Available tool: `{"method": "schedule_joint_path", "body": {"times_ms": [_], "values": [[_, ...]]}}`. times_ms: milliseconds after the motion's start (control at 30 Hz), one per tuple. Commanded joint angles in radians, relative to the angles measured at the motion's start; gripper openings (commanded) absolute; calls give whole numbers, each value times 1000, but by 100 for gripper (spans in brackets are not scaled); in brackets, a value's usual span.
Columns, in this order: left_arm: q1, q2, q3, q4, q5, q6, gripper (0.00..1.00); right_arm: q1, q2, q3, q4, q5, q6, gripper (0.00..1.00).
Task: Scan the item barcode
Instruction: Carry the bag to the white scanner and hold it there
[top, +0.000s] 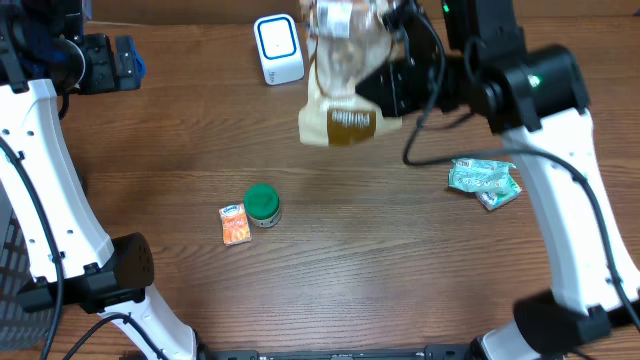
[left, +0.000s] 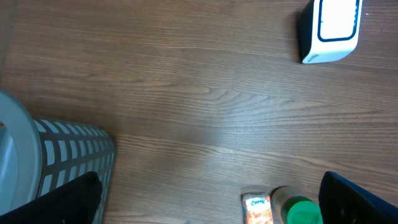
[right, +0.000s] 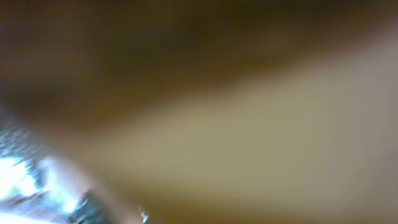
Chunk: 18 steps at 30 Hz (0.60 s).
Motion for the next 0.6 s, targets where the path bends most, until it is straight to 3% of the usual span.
{"method": "schedule_joint_path", "body": {"times_ms": [0,200,400,567], "values": [[5,-5,2,-2,-10,16,100,43,120,62,55,340,11,4],[5,-5,2,-2,-10,16,100,120,247,61,293,857,-109,4],[5,-5,2,-2,-10,16,100,130,364,61,526,988,-312,4],[5,-5,2,-2,-10,16,100,137,478,61,824,1132,-555,4]]}}
